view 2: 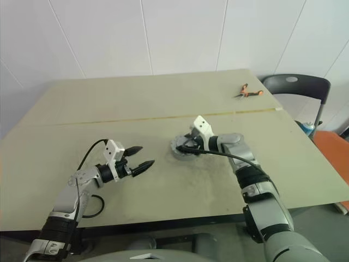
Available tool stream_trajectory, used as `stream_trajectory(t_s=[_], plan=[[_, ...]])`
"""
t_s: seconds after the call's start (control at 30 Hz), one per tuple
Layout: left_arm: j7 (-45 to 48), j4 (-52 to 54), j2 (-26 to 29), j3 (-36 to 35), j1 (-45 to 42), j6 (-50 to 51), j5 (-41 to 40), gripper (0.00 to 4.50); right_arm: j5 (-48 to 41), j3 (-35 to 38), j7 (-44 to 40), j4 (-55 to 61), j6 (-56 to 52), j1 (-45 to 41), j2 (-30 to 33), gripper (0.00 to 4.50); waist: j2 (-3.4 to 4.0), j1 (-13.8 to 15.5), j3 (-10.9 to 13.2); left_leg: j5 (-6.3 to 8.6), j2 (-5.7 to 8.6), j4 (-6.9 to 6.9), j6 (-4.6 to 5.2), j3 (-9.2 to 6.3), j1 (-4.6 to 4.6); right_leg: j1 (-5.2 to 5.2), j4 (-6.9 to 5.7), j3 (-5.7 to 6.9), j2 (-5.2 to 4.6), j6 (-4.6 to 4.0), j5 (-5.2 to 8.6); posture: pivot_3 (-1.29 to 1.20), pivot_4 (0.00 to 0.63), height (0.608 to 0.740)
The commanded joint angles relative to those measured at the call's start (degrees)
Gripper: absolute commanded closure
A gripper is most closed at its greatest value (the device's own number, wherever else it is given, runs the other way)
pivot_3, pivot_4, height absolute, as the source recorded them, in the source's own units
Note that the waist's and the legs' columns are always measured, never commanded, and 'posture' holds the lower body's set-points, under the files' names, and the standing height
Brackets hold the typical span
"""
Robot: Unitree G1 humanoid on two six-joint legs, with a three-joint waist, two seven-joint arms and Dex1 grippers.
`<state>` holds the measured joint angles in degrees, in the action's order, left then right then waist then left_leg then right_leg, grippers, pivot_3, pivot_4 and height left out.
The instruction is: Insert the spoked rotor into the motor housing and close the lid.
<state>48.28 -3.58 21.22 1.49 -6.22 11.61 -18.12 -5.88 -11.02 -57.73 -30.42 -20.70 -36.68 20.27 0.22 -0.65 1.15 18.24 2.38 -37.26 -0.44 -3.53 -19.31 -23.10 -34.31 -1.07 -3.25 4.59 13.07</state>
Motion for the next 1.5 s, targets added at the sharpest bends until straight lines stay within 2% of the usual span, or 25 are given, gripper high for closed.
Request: stream_trajectory(t_s=[0.03,0.43,0.8,1.07,1.37,1.5], plan=[[-0.3,2.6,0.2,0.0,-0.6,-0.2,-0.3,0.0,1.3,-2.2,-0.6,-3.1,-3.5,2.7,-0.1,1.45,0.0,0.0,0.0,0.0,0.0,0.0,0.0,0.0,0.0,0.0,0.0,0.0,0.0,0.0,0.0,0.0,0.0,0.74],[-0.5,3.0,0.0,0.2,-0.4,0.0,-0.4,0.0,1.6,-3.9,-4.6,0.3,-5.9,4.3,1.6,1.45,0.01,0.1,0.0,0.0,0.0,0.09,0.0,0.0,-0.05,-0.08,0.03,0.0,-0.01,0.0,0.0,0.0,0.0,0.74],[-0.5,2.9,-0.1,0.4,0.0,-0.1,-0.3,0.0,2.9,-1.7,2.0,-2.8,0.0,2.1,0.4,1.45,0.01,0.0,0.0,-0.01,0.0,0.06,-0.02,0.0,-0.01,-0.05,-0.02,0.0,-0.01,-0.02,0.0,0.0,0.0,0.74],[-0.4,3.0,-0.1,0.5,0.3,-0.1,-0.4,0.0,2.1,-1.1,2.4,-4.4,4.8,1.7,-0.1,1.45,0.02,-0.1,0.0,-0.06,0.01,-0.13,-0.07,0.01,0.04,0.02,-0.15,-0.01,0.03,-0.05,-0.02,0.0,0.0,0.74],[-0.1,2.8,-0.1,0.5,0.1,-0.1,-0.4,0.0,3.8,-2.9,3.0,-5.7,2.0,1.3,0.6,1.45,0.01,0.0,0.0,-0.08,0.0,-0.21,-0.09,0.01,0.06,0.02,-0.26,-0.04,0.07,-0.05,-0.02,0.0,0.0,0.74],[0.0,2.8,-0.1,0.5,0.1,0.0,-0.4,0.0,2.4,-1.5,4.3,-5.1,0.8,1.2,0.1,1.45,0.02,0.0,0.0,-0.08,0.0,-0.26,-0.09,0.01,0.1,0.03,-0.35,-0.04,0.07,-0.06,-0.01,0.0,0.0,0.74]])
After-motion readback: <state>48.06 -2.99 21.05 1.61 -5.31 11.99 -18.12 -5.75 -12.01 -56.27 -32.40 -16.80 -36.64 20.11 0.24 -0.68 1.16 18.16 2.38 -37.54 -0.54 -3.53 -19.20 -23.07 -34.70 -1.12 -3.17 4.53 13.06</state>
